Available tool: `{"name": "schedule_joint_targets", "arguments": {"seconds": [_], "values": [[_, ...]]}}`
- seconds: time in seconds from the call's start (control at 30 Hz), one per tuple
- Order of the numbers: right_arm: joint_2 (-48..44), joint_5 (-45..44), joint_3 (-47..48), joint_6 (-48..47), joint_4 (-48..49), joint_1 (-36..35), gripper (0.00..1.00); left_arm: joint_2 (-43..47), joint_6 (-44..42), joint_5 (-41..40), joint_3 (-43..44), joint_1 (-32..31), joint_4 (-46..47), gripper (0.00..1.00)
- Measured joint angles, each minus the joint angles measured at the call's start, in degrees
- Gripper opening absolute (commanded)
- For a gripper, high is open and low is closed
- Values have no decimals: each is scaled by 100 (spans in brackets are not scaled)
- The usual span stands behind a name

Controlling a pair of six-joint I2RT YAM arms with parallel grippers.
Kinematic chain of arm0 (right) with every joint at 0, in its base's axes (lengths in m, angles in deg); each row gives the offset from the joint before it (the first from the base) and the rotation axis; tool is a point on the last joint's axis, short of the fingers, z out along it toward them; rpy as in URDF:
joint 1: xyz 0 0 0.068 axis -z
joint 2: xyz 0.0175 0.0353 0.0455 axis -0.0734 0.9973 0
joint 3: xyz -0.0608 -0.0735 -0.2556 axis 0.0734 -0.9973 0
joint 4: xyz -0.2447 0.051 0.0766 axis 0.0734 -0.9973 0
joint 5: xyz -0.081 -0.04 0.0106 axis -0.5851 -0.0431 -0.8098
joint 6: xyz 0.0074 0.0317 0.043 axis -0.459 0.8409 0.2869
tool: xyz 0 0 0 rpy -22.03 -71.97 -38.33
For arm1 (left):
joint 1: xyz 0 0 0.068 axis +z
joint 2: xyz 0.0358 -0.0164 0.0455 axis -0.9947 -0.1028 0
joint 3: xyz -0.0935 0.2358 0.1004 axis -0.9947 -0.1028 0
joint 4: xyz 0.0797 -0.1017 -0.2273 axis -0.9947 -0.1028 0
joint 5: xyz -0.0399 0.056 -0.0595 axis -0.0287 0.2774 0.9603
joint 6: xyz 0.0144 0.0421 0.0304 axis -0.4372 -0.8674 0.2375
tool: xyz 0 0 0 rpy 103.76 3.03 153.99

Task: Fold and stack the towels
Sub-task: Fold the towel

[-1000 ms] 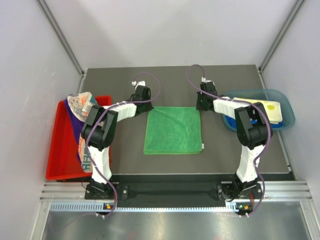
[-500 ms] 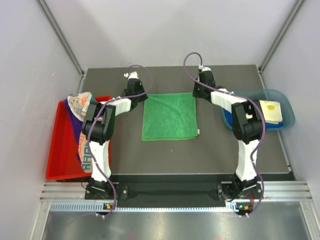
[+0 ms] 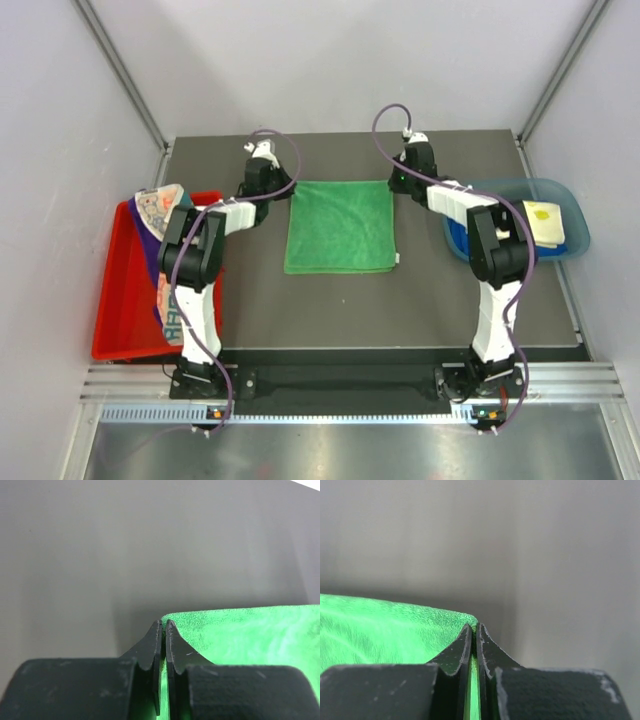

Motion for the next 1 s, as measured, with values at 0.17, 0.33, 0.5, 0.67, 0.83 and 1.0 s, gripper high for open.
{"name": "schedule_joint_targets", "arguments": {"seconds": [0.17,0.33,0.5,0.67,0.83,1.0], "values": [[-382,46,-638,22,192,0,0,415,7,225,-476,9,195,0],[-922,144,-1340,70,413,-4,0,892,61,413,-1038,2,437,0],[-1473,254,-2004,179,682,-17,0,1268,164,551,-1578,2,592,0],[-1902,365,-2693,332,916,-72,0,1615,254,601,-2170,0,706,0],[-2282,431,-3307,487,1054,-157,0,2002,374,601,-2728,-11,754,0],[-2747,400,-3783,584,1150,-367,0,2461,479,568,-3259,-31,796,0]]}}
